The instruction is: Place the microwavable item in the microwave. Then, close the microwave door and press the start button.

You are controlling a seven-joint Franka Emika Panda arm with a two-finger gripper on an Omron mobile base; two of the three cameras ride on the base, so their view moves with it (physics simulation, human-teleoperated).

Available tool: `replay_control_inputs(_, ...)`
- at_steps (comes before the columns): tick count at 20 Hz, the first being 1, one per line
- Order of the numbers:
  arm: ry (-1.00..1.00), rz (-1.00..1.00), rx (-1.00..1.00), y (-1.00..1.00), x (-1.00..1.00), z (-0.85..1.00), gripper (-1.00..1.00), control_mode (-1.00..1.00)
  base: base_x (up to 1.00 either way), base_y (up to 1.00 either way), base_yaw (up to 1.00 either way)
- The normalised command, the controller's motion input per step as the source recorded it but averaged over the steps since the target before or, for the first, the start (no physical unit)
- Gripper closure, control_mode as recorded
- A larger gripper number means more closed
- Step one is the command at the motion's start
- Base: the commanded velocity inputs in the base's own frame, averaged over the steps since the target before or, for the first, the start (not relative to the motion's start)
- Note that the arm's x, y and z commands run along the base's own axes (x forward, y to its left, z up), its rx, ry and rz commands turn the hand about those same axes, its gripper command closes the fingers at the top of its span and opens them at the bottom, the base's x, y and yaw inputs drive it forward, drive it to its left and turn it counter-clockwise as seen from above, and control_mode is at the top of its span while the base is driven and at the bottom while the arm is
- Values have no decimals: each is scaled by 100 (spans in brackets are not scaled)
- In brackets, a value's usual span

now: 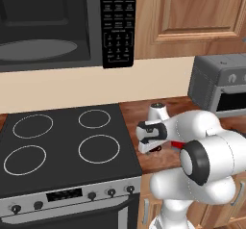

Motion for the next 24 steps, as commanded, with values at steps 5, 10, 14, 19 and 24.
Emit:
replay_control_inputs(5, 2, 5, -2, 1, 11, -22, 100, -100, 0, 0, 0)
replay_control_inputs(10, 0, 3, -2, 9, 9, -21, 100, -100, 0, 0, 0)
replay_control_inputs(14, 0, 3, -2, 30, 4, -4, 100, -100, 0, 0, 0)
replay_control_inputs(19, 0, 3, -2, 43, 0, 0, 100, -100, 0, 0, 0)
replay_control_inputs(24, -3, 1, -1, 28, 0, 10, 100, -100, 0, 0, 0)
